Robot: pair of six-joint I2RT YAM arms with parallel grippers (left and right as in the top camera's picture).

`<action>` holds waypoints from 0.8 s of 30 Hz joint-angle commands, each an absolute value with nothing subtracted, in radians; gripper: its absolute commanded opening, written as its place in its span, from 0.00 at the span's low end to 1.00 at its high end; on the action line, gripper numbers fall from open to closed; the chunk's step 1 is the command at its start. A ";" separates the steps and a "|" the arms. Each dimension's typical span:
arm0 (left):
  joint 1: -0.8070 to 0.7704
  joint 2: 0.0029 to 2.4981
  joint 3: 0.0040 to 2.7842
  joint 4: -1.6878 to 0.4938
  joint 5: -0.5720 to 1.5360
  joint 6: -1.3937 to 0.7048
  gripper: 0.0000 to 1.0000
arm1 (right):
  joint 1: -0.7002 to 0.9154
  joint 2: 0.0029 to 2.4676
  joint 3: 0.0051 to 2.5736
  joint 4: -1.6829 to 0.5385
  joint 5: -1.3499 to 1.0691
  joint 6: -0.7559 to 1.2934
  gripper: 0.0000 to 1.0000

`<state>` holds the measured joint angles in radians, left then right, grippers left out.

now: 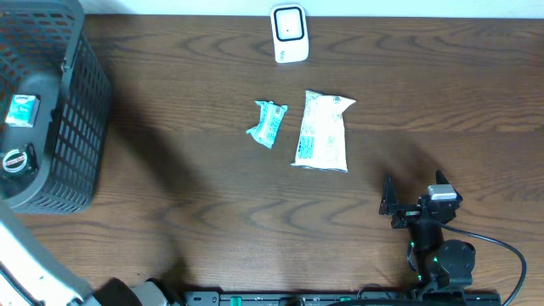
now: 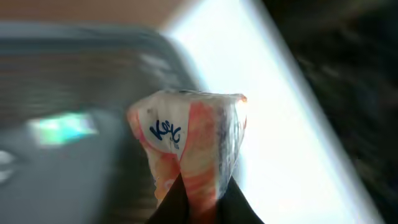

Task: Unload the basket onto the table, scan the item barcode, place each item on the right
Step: 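Grasp the orange Kleenex tissue pack with the left gripper and lift, then place the Kleenex pack on the table left of the green packet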

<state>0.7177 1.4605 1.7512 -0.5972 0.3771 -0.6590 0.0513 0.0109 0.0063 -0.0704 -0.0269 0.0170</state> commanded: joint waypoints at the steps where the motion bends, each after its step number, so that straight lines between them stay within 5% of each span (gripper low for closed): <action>1: 0.579 1.437 1.760 -0.582 0.633 -0.641 0.07 | 0.058 0.006 0.006 -0.075 -0.025 0.010 0.99; 6: 0.290 1.453 1.749 -0.657 0.571 -0.331 0.07 | 0.058 0.006 0.006 -0.075 -0.025 0.010 0.99; 13: -0.075 1.596 1.720 -0.796 0.094 -0.021 0.08 | 0.058 0.006 0.006 -0.075 -0.025 0.010 0.99; 24: -0.290 1.910 1.720 -0.867 -0.143 0.030 0.08 | 0.058 0.006 0.006 -0.075 -0.025 0.010 0.99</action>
<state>-0.2653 1.8751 1.7321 -0.8497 -0.0608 -0.0048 0.0513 0.0109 0.0067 -0.0704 -0.0269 0.0170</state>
